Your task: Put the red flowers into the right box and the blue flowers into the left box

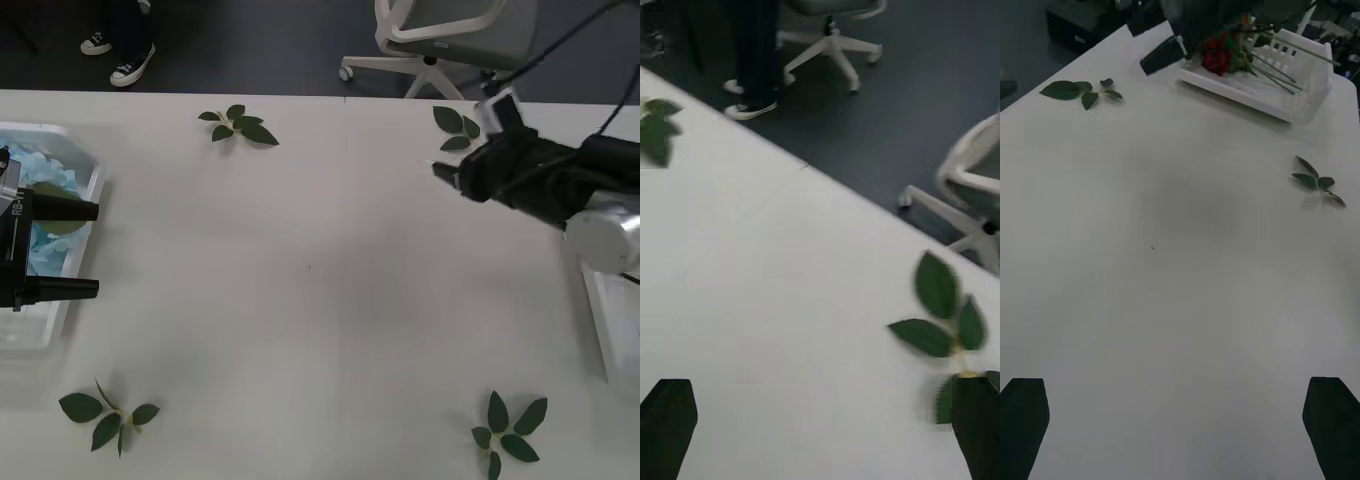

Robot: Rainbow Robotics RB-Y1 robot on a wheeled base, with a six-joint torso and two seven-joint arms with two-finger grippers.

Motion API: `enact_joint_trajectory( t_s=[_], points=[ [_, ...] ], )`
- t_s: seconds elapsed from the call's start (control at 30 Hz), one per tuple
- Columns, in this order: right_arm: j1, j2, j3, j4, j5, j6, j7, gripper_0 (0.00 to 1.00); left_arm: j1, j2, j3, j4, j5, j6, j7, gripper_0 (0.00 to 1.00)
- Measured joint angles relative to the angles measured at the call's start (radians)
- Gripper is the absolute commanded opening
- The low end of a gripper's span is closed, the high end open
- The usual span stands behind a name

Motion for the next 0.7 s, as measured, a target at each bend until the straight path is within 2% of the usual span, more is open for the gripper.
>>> enact_joint_trajectory(
  t_s=[0.1, 0.17, 0.37, 0.5, 0.7],
  points=[
    [-0.044, -0.047, 0.075, -0.102, -0.105, 0.191, -0.002, 1.0, 0.0, 0.0, 0.0, 0.0, 0.0, 0.0, 0.0, 1.0],
    [-0.06, -0.082, 0.083, -0.188, -0.15, 0.31, -0.012, 1.0, 0.0, 0.0, 0.0, 0.0, 0.0, 0.0, 0.0, 1.0],
    [-0.06, -0.117, -0.037, -0.462, -0.181, 0.753, -0.207, 1.0, 0.0, 0.0, 0.0, 0.0, 0.0, 0.0, 0.0, 1.0],
    [-0.043, -0.106, -0.104, -0.587, -0.144, 0.888, -0.298, 1.0, 0.0, 0.0, 0.0, 0.0, 0.0, 0.0, 0.0, 1.0],
    [-0.029, -0.031, -0.096, -0.649, -0.109, 1.009, -0.314, 1.0, 0.0, 0.0, 0.0, 0.0, 0.0, 0.0, 0.0, 1.0]
  ],
)
